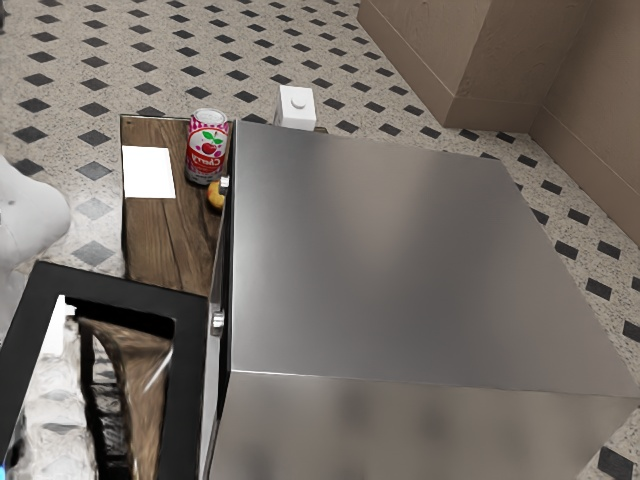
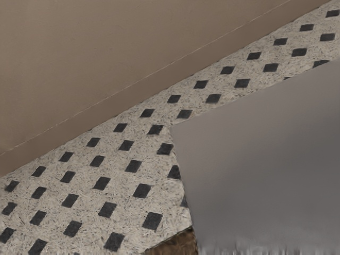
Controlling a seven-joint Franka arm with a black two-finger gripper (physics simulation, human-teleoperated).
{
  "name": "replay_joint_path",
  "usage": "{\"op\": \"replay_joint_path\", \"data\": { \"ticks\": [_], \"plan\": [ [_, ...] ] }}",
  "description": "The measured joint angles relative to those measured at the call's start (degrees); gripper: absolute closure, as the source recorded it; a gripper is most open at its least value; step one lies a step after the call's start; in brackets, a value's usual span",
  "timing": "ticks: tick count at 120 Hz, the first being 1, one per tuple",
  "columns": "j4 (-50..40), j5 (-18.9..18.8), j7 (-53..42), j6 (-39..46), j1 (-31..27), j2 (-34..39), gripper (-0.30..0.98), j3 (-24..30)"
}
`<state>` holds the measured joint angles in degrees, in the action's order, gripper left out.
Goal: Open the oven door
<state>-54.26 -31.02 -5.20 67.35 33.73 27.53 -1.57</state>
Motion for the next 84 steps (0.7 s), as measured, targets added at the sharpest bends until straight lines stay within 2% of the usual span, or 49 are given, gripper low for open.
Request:
{"op": "replay_joint_path", "data": {
  "ticks": [5,10,14,18,26,36,48,53,61,70,84],
  "plan": [
    [-0.01,7.61,-4.63,-0.23,-8.14,-3.65,0.00,-10.17],
    [0.10,15.37,-9.35,0.18,-15.59,-11.36,0.00,-15.36],
    [1.05,21.09,-12.98,0.60,-21.87,-18.17,0.00,-15.35],
    [1.96,25.45,-16.41,1.15,-25.56,-23.59,0.00,-14.29],
    [2.97,30.64,-20.97,2.68,-27.73,-31.92,0.00,-12.90],
    [3.57,32.88,-21.81,4.61,-28.39,-37.05,0.00,-12.27],
    [2.90,32.18,-21.24,4.87,-29.52,-38.45,0.00,-12.33],
    [-1.61,32.60,-20.80,4.84,-30.00,-38.64,0.00,-12.69],
    [-9.63,35.37,-20.04,5.95,-34.66,-38.24,0.00,-12.56],
    [-12.31,33.96,-19.24,7.04,-35.20,-38.23,0.00,-9.41],
    [-13.11,32.68,-17.61,8.05,-34.87,-37.91,0.00,-8.28]
  ]
}}
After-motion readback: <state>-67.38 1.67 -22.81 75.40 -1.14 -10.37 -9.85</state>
